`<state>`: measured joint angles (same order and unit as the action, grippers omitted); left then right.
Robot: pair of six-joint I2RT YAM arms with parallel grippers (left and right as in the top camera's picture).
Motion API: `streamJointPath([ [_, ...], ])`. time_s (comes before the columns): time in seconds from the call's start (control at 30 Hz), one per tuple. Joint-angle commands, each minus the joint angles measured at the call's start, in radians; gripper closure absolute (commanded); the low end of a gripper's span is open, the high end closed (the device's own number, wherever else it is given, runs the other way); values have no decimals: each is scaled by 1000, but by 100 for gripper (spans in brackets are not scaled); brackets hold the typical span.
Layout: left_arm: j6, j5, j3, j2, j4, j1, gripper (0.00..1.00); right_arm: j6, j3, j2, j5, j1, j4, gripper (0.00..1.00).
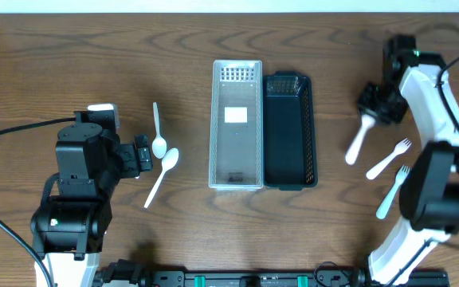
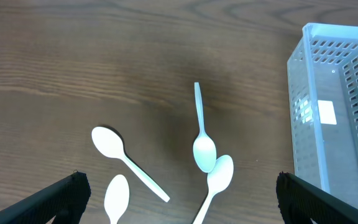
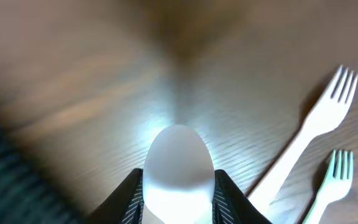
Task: Pack container
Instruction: 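Carry the spoon into the dark green basket and release it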
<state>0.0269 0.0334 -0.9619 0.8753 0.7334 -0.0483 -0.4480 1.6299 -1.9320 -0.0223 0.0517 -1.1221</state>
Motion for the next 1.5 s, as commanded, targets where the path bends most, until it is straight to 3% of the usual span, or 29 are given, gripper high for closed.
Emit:
streamJointPath([
  [0.0, 9, 5, -18, 0, 11, 3, 2, 63, 82, 130, 31, -118, -15, 90],
  [0.27, 9, 5, -18, 0, 26, 3, 2, 60, 75, 132, 19, -359, 5, 89],
  [0.57, 9, 5, -18, 0, 26, 3, 2, 61, 69, -100, 13, -450, 15, 85],
  [0.7, 9, 5, -18, 0, 26, 3, 2, 61, 69, -166, 12, -464, 23, 74],
  [0.93, 9, 5, -18, 0, 27, 3, 2, 92, 84, -142, 12, -460, 29, 36],
  [1.0, 9, 5, -18, 0, 29, 3, 2, 98, 106, -111, 12, -453, 14, 28],
  [1.23, 9, 5, -18, 0, 29, 3, 2, 101, 184, 87, -17, -327, -26, 28],
  [1.47, 9, 5, -18, 0, 30, 3, 2, -17, 179, 185, -34, -8, -93, 23],
])
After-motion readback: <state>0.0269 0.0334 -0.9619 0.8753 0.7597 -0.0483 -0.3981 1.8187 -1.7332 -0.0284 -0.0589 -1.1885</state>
